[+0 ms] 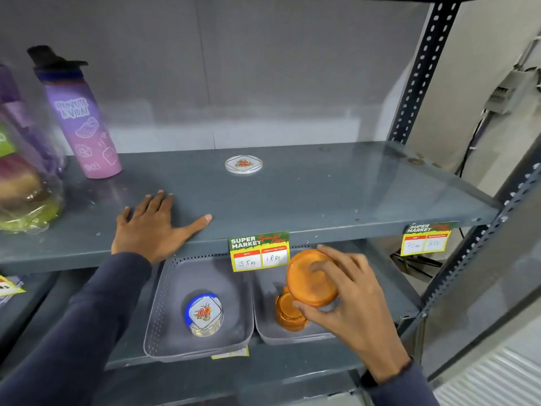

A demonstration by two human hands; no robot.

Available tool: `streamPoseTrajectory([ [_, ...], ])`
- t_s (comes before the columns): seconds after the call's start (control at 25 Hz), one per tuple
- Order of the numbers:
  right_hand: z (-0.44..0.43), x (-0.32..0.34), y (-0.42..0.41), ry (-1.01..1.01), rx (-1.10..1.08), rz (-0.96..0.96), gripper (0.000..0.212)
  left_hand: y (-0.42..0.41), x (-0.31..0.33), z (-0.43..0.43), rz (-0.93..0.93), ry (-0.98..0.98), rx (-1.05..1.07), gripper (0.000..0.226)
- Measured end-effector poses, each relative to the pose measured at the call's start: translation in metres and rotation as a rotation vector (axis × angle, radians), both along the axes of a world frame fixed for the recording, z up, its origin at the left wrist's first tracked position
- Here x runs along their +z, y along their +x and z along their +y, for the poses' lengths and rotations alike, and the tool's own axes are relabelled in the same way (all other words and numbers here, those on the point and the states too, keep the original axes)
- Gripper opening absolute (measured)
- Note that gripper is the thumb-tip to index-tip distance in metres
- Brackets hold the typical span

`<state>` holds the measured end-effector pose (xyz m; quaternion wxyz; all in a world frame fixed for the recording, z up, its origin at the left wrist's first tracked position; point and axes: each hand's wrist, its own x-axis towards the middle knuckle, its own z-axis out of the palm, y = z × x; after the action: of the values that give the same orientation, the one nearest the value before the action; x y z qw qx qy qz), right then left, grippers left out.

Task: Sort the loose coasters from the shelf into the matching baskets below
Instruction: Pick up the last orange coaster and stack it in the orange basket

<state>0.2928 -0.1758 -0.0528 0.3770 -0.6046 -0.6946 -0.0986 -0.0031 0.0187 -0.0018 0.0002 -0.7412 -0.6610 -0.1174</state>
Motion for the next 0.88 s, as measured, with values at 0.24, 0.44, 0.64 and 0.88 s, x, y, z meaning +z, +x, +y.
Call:
streamPoseTrajectory([
  [0.24, 0.067, -0.137, 0.021, -0.522, -0.137, 0.18, 0.056, 0.0, -0.002, 0.004, -0.007, 0.021, 0.006, 0.127],
  [0.44, 0.101, -0.183, 0.018, -0.776, -0.151, 0.178, 0.048, -0.002, -0.003, 0.004, -0.011, 0.037, 0.008, 0.128],
  [0.64, 0.107, -0.198, 0.019, -0.819, -0.154, 0.204, 0.05, -0.001, -0.004, 0.005, -0.012, 0.034, 0.008, 0.124],
  [0.88, 0.105, -0.199, 0.017, -0.835, -0.138, 0.093, 0.051, -0.003, -0.005, 0.006, -0.002, 0.044, 0.001, 0.123],
])
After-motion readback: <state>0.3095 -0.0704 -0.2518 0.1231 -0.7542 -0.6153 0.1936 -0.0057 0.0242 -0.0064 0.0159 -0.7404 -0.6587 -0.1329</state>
